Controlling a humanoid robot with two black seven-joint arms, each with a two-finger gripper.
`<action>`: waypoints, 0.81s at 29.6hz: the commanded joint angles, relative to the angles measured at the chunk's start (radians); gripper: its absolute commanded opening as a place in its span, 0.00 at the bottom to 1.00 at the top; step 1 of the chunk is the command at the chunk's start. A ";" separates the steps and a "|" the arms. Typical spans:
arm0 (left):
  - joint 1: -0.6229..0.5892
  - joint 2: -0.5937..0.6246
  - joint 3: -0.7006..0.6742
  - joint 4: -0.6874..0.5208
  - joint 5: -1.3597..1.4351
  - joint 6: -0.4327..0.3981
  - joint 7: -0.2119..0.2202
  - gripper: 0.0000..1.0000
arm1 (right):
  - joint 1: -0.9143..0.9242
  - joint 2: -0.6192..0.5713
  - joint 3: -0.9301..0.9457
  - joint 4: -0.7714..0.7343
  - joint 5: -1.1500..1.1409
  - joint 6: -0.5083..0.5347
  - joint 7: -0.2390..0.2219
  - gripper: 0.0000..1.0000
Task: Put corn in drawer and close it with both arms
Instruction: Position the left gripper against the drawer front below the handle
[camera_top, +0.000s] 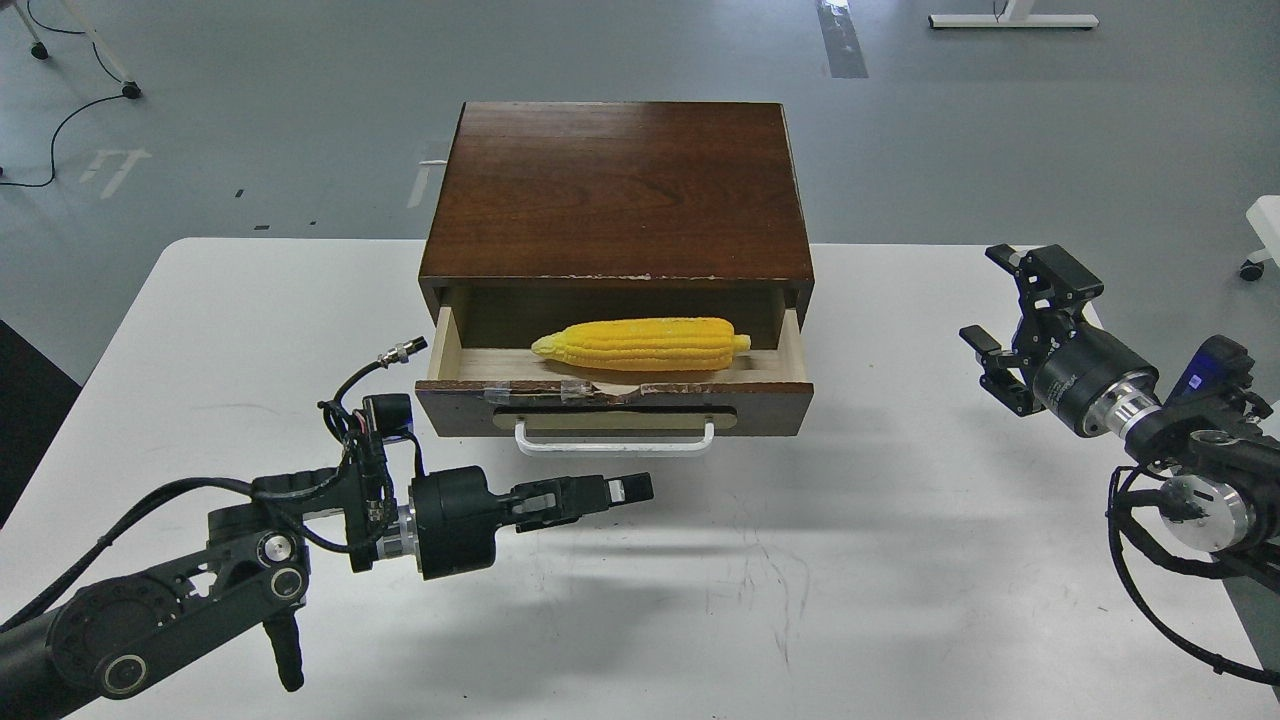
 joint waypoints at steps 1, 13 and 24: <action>0.000 0.003 -0.001 0.005 -0.011 0.010 0.004 0.00 | -0.004 0.000 0.001 0.000 0.000 0.001 0.000 0.99; 0.000 0.004 -0.005 0.007 -0.014 0.021 0.007 0.00 | -0.010 0.000 0.001 0.000 0.000 0.000 0.000 0.99; 0.000 0.015 -0.005 0.005 -0.017 0.015 0.006 0.00 | -0.017 0.000 0.001 0.000 0.000 0.000 0.000 0.99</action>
